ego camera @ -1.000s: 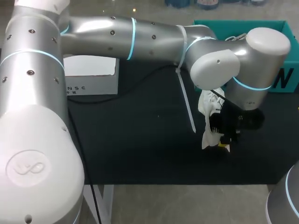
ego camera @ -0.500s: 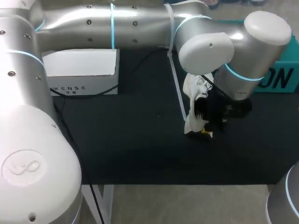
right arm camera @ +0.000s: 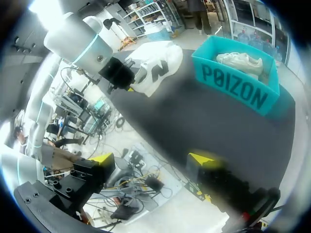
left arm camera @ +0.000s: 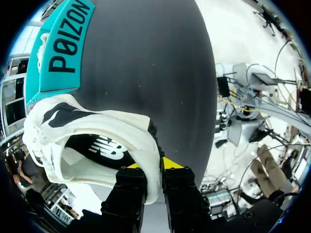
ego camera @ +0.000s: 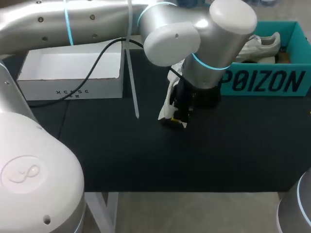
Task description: Take the shoe out of the shoebox, open the shoe tongue, remove and reinsert the insole, then place the shoe into the shoebox
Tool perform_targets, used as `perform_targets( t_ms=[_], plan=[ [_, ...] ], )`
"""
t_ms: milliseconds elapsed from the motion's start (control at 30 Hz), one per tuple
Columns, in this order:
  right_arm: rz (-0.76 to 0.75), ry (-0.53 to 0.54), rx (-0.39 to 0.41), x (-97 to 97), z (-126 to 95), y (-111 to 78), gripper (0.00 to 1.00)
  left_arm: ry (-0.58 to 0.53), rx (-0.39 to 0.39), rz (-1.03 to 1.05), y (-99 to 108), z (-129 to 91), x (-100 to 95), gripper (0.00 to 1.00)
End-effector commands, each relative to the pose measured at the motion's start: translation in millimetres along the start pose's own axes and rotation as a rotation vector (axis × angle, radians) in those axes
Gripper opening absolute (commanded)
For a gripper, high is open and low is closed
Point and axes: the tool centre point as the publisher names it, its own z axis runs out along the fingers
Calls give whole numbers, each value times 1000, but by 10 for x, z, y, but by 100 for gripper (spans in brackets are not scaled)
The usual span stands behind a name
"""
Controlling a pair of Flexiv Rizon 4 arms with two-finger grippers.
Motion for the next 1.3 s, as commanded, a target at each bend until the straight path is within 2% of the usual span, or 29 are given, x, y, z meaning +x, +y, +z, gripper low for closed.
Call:
perform_targets(
  t_ms=[33, 933, 1100, 1200, 1300],
  plan=[
    [1, -1, 3, -4, 3, 2, 100, -5, 90, 2, 443, -9, 16, 0],
    [1, -1, 3, -4, 3, 2, 100, -5, 90, 2, 443, -9, 16, 0],
    [1, -1, 3, -4, 3, 2, 100, -100, -8, -8, 1063, -128, -105, 0],
    [1, -1, 3, -4, 3, 2, 100, -138, -27, 21, 1386, -196, -173, 0],
    [1, -1, 3, -4, 3, 2, 100, -149, -8, 51, 1679, -198, -250, 0]
  ],
)
